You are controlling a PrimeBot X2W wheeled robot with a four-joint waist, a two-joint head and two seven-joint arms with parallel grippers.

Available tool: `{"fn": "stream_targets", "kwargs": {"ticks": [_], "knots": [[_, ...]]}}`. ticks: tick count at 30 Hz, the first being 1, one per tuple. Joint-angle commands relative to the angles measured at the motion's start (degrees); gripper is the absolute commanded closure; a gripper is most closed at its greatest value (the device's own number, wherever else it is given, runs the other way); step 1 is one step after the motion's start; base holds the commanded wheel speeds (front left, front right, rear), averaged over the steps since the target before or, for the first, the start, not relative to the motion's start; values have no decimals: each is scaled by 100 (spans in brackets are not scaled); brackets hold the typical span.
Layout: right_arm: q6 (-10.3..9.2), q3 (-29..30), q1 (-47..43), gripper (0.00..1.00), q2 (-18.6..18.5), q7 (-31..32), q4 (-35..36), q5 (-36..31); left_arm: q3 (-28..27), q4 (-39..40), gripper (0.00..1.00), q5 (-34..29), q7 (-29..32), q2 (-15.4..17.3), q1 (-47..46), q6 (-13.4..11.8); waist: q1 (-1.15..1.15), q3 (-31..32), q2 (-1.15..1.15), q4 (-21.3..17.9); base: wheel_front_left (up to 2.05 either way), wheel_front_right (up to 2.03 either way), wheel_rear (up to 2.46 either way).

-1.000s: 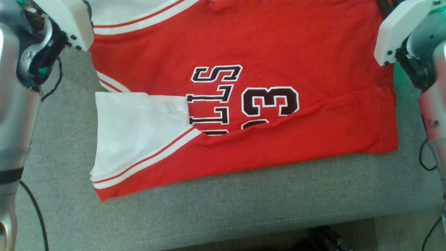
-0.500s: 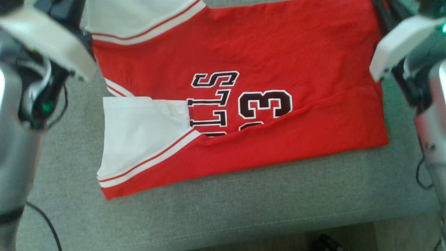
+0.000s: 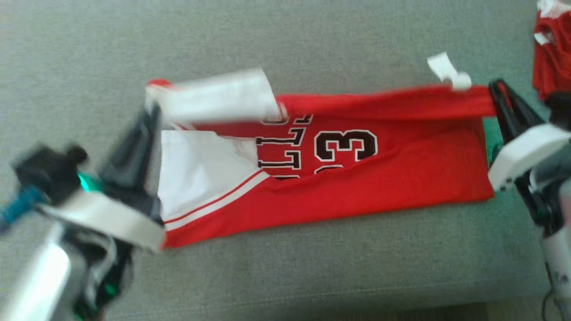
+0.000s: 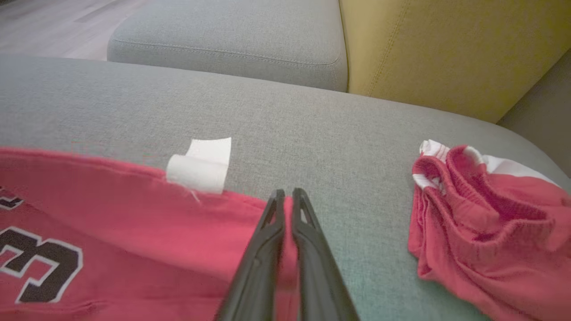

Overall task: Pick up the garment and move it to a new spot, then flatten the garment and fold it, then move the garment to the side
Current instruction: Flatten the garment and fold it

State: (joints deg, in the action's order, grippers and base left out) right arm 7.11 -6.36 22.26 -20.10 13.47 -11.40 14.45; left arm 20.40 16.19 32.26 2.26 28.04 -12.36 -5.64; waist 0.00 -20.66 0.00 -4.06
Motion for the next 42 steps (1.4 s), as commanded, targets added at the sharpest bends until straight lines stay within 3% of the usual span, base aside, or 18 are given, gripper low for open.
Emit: {"fn": "stream_targets", "kwargs": {"ticks": [1,10,11,12,13,14,23,29,42], "knots": [[37,54,-141,100,4,17,284,-32,-140,250,100,55,-103,47,100,-62,0,116,0,91,0,0,0],[37,386,-760,100,201,59,426,-118,298,-122,100,219,-460,-418,816,-65,0,297,0,234,0,0,0],[37,432,-818,80,245,41,431,-136,330,-226,91,234,-522,-477,838,-52,0,320,0,237,0,0,0],[37,481,-873,54,294,23,436,-156,361,-332,62,209,-581,-505,852,-43,0,336,0,235,0,0,0],[37,520,-934,5,343,5,445,-180,395,-434,28,180,-644,-528,872,-30,0,363,0,229,0,0,0],[37,570,-1001,0,392,-18,463,-203,424,-520,0,185,-696,-569,907,-22,0,390,0,225,0,0,0],[37,1221,-1705,0,852,-156,919,-298,283,-836,0,282,-1257,-757,1346,-172,0,664,0,241,0,0,0],[37,1205,-1670,0,953,202,971,-364,315,-916,0,27,-1423,-771,1238,-257,0,780,0,221,0,0,0],[37,764,-723,0,564,1258,-237,-219,423,-1040,0,-180,-1557,-987,934,-329,0,672,0,287,0,0,0]]}}
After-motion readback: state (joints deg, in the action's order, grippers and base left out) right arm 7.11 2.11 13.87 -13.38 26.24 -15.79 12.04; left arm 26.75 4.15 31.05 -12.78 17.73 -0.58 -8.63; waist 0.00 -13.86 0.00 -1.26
